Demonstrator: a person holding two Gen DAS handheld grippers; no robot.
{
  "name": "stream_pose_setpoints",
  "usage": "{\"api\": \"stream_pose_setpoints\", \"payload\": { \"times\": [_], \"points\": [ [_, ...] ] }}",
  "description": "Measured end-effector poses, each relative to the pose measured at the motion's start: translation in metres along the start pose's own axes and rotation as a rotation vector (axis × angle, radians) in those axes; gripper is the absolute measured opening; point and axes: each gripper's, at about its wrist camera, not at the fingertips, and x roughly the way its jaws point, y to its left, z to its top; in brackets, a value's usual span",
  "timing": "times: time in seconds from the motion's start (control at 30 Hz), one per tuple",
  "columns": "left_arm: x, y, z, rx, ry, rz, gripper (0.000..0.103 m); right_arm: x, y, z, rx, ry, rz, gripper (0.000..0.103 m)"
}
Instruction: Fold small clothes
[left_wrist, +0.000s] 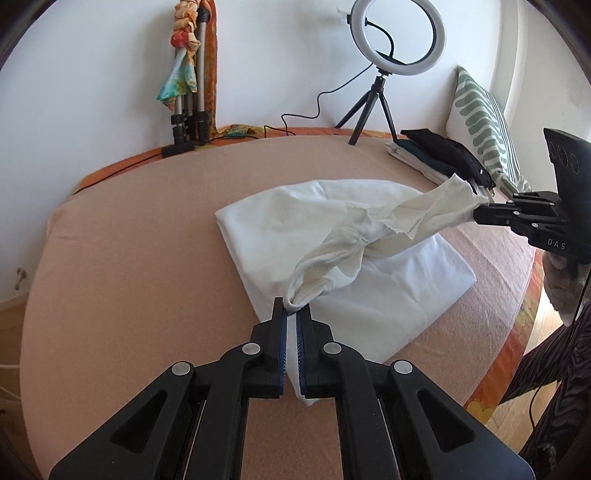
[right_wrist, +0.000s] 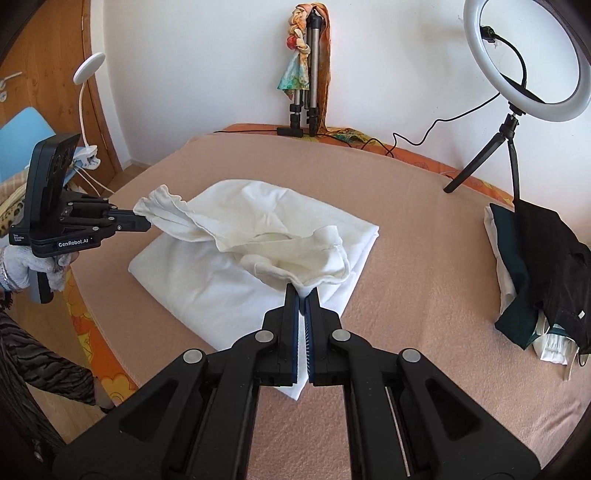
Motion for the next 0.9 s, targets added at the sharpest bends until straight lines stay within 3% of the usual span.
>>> {"api": "stream_pose_setpoints", "payload": {
  "times": [0.2,0.3,0.37,0.43,0.6,0.73,0.9],
  "points": [
    [-0.003,-0.005,-0.027,0.054,0.056,0.036,0.003,-0.002,0.003,-0.027,-0.043,0.032,-0.034,0.004],
    [-0.011,0.003,-0.032,0.020,0.070,0.046,0.004,-0.012,0.001,-0.037,-0.056,0.044,-0.035,0.004],
    [-0.020,0.015,-0.031,-0.068,0.052,0.023,0.004,-0.020,-0.005,-0.039,-0.017,0.046,-0.004,0.004],
    [-0.029,0.028,-0.030,-0.203,0.034,-0.046,0.009,-0.026,-0.016,-0.039,0.058,0.038,0.032,0.004],
    [-0.035,0.046,-0.030,-0.525,0.018,-0.216,0.012,-0.024,-0.059,-0.036,0.385,0.036,0.240,0.007],
    [-0.027,0.047,-0.029,-0.663,0.017,-0.294,0.020,-0.012,-0.083,-0.038,0.561,0.037,0.319,0.010],
    [-0.007,0.046,-0.029,-0.747,0.075,-0.314,0.020,0.000,-0.077,-0.026,0.494,0.038,0.268,0.011]
  ]
}}
